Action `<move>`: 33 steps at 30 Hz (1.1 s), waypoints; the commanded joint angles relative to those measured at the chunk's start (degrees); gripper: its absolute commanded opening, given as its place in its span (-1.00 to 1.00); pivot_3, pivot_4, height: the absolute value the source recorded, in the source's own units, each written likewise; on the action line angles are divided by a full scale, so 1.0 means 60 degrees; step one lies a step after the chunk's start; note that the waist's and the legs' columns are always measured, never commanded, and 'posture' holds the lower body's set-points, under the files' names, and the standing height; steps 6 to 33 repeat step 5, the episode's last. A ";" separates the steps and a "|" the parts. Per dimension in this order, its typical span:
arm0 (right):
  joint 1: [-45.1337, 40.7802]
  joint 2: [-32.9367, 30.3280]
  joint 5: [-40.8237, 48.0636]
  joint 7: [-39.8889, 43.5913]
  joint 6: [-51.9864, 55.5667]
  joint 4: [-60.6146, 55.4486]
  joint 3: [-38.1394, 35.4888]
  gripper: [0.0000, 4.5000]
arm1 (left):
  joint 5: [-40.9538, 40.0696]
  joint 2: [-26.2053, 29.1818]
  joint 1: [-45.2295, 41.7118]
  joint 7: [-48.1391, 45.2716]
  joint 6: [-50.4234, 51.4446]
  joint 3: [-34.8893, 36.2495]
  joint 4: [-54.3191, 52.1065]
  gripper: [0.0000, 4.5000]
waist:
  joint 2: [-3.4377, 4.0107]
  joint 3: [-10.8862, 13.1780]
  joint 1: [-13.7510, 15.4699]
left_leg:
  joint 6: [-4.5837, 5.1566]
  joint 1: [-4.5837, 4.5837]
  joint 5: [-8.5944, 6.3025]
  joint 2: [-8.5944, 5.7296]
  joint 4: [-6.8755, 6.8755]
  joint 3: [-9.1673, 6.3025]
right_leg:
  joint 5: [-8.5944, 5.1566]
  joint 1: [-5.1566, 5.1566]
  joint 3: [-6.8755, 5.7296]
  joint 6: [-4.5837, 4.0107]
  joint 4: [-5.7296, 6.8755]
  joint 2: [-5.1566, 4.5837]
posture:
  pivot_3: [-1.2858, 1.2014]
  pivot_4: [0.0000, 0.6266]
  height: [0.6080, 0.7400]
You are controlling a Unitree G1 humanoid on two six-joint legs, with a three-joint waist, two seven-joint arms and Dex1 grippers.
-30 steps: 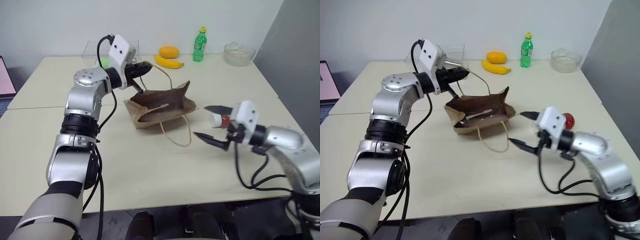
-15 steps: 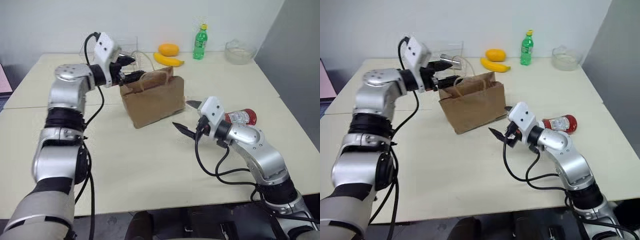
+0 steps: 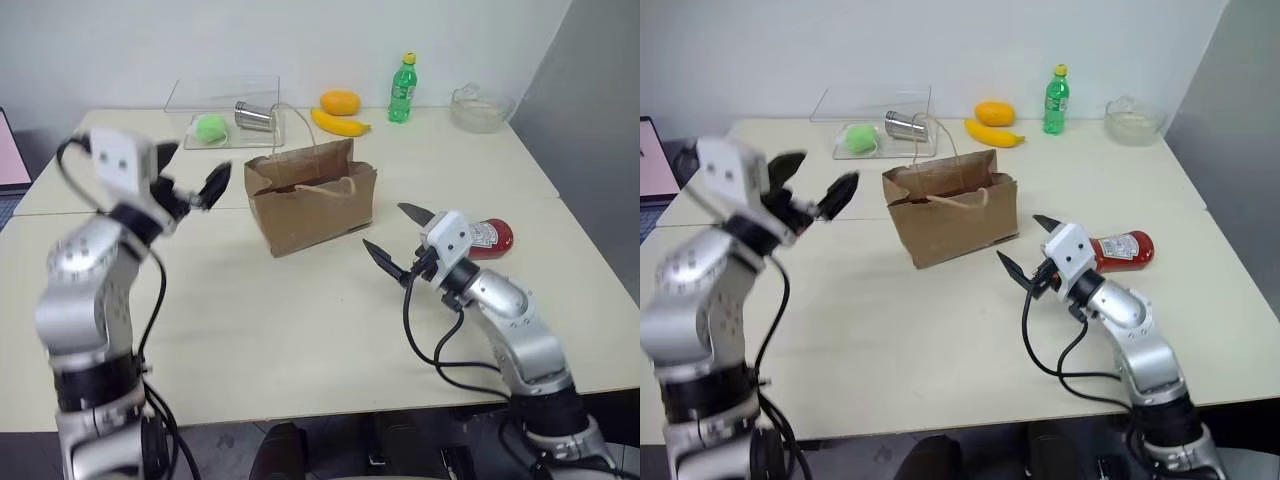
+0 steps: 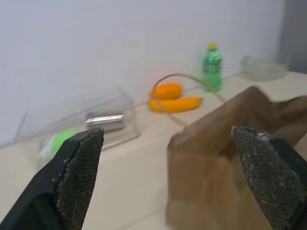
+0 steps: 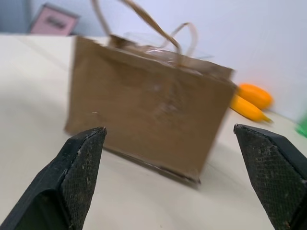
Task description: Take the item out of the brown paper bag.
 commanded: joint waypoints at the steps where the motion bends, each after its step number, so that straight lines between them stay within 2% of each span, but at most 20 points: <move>1: 0.0249 0.0330 -0.0341 -0.0553 -0.0743 0.0132 -0.0131 1.00 | 0.0238 -0.0726 0.1276 0.0909 -0.0400 0.0058 -0.1127 1.00 | -0.0017 -0.0011 0.0007 | 0.0000 0.0003 0.0000 0.0000 0.0002 0.0003 | -0.0002 0.0000 0.0001 0.0003 -0.0003 0.0001 | 0.03 -0.52 1.00; 5: 0.0448 0.0656 -0.0544 -0.0834 -0.1150 0.0605 -0.0140 1.00 | 0.0277 -0.1324 0.2010 0.1309 -0.0983 -0.0114 -0.1302 1.00 | -0.0029 -0.0018 0.0036 | 0.0001 0.0065 0.0000 -0.0004 -0.0001 -0.0010 | -0.0023 0.0064 -0.0013 0.0037 0.0000 0.0011 | 0.03 -0.52 1.00; 33: 0.0448 0.0656 -0.0544 -0.0834 -0.1150 0.0605 -0.0140 1.00 | 0.0277 -0.1324 0.2010 0.1309 -0.0983 -0.0114 -0.1302 1.00 | -0.0029 -0.0018 0.0036 | 0.0001 0.0065 0.0000 -0.0004 -0.0001 -0.0010 | -0.0023 0.0064 -0.0013 0.0037 0.0000 0.0011 | 0.03 -0.52 1.00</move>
